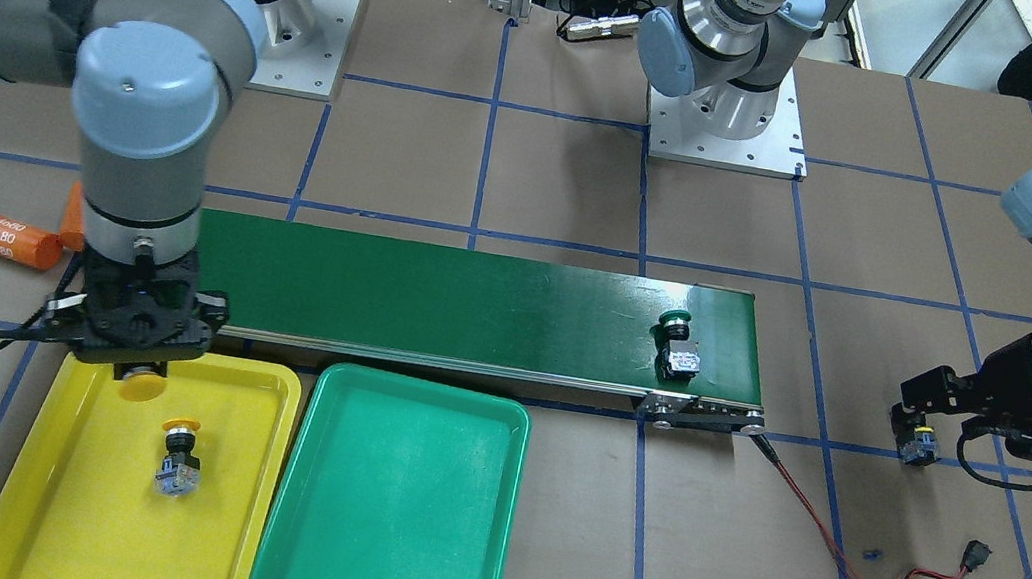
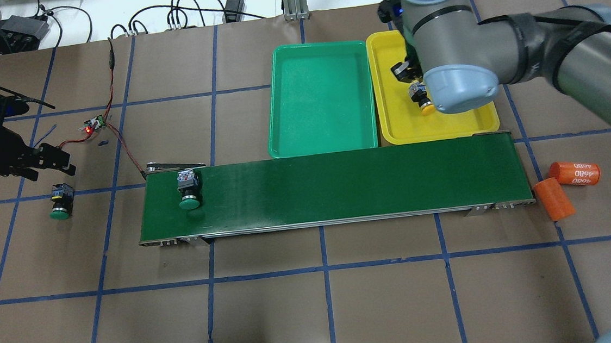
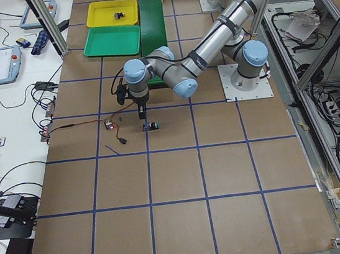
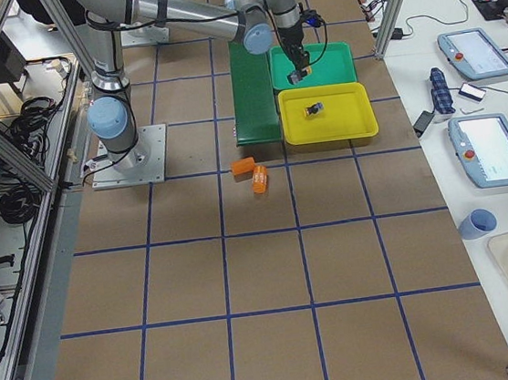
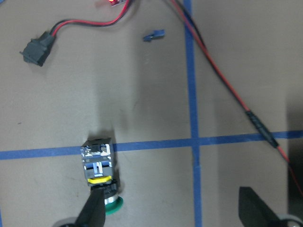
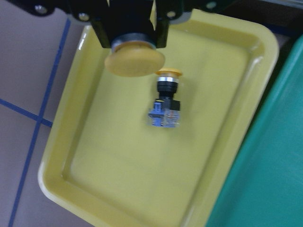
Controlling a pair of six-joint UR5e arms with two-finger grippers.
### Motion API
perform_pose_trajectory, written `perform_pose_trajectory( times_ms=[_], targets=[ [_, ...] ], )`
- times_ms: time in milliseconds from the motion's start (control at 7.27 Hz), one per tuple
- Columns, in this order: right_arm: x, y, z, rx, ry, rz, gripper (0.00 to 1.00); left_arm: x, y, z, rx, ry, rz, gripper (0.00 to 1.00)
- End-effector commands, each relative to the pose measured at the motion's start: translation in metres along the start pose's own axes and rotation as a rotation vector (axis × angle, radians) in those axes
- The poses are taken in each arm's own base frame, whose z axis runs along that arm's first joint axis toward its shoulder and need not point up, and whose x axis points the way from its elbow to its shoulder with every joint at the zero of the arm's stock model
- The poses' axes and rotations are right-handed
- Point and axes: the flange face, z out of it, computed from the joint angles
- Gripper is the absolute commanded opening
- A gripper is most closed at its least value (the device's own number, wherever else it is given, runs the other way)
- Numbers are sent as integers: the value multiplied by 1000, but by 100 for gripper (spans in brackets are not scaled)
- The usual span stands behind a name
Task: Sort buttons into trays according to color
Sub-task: 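Place yellow button in yellow tray with right while left returns to pile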
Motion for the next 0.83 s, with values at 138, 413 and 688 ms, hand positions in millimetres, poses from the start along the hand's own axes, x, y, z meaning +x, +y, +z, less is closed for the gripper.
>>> perform_pose_trajectory(
  times_ms=[138,413,688],
  targets=[
    [88,25,82,-48,-83,-36,1,-28,-1,38,-56,-104,8,100],
    [81,16,105,-11,-139,-23,5,-34,-7,56,-73,-92,-10,100],
    [74,4,108,39,-207,-2,13,-35,-8,68,-86,-78,-10,5]
  ],
)
